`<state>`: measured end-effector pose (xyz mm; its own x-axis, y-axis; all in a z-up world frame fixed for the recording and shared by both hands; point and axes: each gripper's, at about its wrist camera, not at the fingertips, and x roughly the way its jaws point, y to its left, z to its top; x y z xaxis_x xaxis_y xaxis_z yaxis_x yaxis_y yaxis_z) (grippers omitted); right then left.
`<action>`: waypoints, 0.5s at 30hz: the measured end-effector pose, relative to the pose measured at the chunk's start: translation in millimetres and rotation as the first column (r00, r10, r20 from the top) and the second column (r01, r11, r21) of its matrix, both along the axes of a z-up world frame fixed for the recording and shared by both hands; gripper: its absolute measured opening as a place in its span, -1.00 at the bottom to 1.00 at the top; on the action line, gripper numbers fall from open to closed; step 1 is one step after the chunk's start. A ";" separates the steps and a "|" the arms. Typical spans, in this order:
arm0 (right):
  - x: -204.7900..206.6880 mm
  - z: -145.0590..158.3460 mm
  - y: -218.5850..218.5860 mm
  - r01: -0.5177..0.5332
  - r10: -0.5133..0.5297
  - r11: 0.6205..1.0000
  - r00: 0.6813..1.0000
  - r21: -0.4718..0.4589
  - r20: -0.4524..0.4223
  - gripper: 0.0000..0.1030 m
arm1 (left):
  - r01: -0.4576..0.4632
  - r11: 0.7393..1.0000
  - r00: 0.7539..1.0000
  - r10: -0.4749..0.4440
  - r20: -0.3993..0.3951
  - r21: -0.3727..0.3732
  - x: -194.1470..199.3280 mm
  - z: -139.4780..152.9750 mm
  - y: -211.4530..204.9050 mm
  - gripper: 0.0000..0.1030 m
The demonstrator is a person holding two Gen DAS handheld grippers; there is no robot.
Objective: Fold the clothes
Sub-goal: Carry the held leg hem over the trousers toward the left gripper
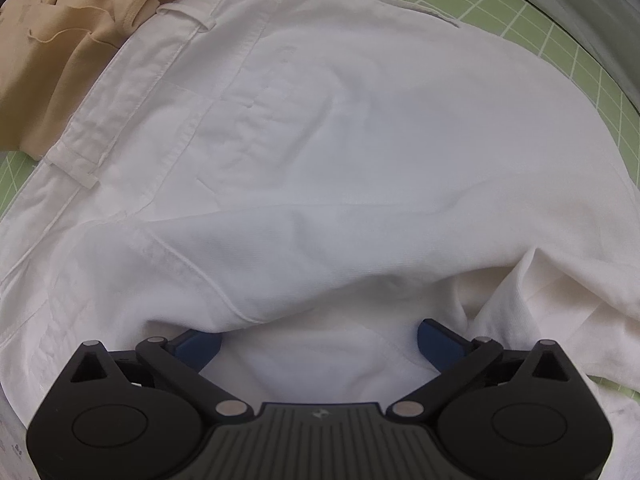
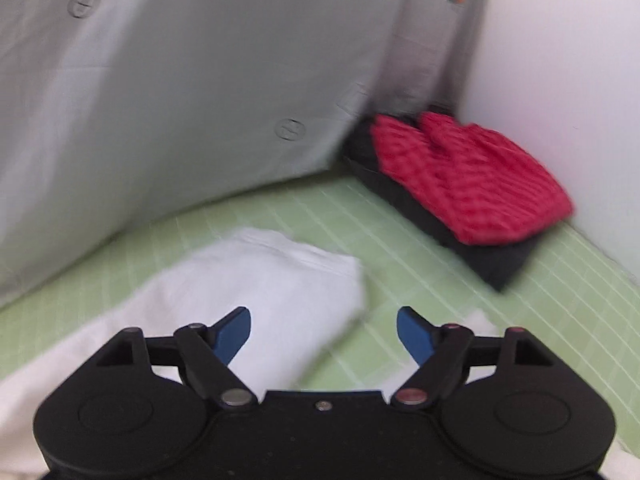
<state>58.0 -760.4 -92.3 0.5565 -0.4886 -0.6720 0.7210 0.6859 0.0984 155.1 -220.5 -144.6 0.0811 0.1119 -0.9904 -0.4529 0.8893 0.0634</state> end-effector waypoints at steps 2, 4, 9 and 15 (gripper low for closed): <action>22.1 -0.5 6.4 -0.044 0.041 0.997 0.998 0.070 0.056 0.72 | -0.002 1.000 1.000 0.002 0.000 -0.001 -0.5 0.6 -1.2 1.00; 47.4 -7.7 15.4 -0.087 0.076 0.987 0.994 0.136 0.079 0.79 | -0.004 1.000 1.000 0.004 -0.001 -0.001 -1.1 1.2 -2.5 1.00; 105.3 -33.4 50.1 -0.135 0.142 0.976 0.989 0.173 -0.030 0.76 | -0.008 1.000 1.000 0.008 -0.001 -0.003 -2.4 2.7 -5.5 1.00; 59.9 -35.7 53.3 -0.201 0.202 0.964 0.979 0.171 0.013 -0.89 | -0.012 1.000 1.000 0.012 -0.004 -0.005 -4.1 4.6 -8.7 1.00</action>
<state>117.9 -707.1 -128.0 0.6282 -0.2444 -0.7387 0.5705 0.7902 0.2238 151.0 -229.3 -140.0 0.0762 0.1077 -0.9913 -0.4629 0.8843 0.0604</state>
